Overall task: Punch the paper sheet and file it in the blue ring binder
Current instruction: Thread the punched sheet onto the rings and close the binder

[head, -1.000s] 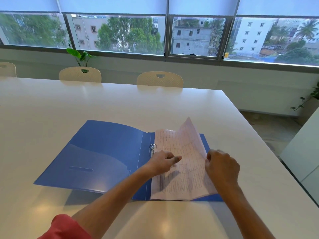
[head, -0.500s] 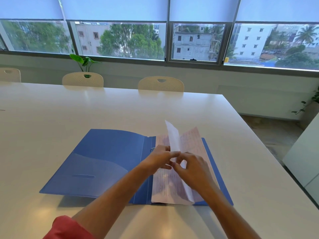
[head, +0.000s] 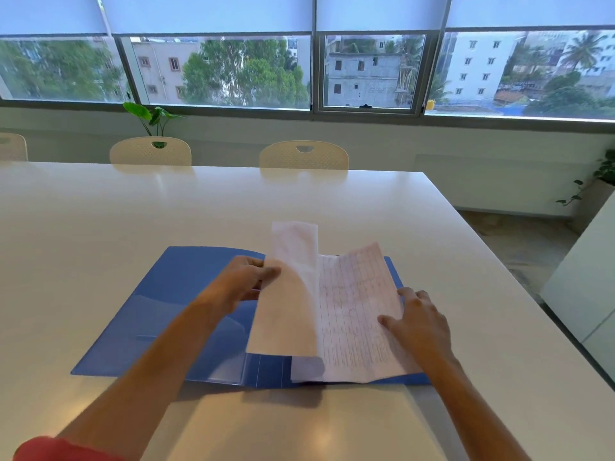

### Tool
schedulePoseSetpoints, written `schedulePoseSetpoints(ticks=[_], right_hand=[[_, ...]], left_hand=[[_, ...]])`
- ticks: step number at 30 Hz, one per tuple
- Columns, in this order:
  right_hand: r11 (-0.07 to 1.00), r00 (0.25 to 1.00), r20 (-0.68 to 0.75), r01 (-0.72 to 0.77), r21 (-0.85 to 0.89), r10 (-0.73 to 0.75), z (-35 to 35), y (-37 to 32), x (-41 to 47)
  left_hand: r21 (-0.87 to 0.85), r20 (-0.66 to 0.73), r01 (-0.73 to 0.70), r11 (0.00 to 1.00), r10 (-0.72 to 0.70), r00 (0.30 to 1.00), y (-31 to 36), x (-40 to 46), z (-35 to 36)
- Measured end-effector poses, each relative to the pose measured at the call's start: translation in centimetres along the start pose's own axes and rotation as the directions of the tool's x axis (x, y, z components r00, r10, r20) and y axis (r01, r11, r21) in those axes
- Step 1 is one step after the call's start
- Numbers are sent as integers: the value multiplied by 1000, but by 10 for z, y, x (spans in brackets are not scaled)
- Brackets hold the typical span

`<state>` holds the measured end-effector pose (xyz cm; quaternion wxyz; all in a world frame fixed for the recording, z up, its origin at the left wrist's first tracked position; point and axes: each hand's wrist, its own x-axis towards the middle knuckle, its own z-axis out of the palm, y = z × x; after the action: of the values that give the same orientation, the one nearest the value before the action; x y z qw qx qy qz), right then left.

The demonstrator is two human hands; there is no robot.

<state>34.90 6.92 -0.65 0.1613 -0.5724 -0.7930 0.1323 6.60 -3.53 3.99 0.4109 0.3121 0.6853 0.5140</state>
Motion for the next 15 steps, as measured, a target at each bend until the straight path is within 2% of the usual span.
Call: schedulePoseSetpoints(ticks=[3,7,10,15], right_hand=[[982,991,121,-76,171,56,0,7,10],[957,983,160,-128,260,88,2,14,15],[938,985,151,-133,319,88,5,17,15],[961,994,49,-111,255,102,9,19,16]], left_hand=[[-23,-8,33,999,-33,999,3,-1,-30],[-92,-30,99,991,-102,994,-4,-3,-69],[-91,-82,129,987,-136,987,-12,-1,-92],[-43,-205,164,985,-169,964,-28,1,-110]])
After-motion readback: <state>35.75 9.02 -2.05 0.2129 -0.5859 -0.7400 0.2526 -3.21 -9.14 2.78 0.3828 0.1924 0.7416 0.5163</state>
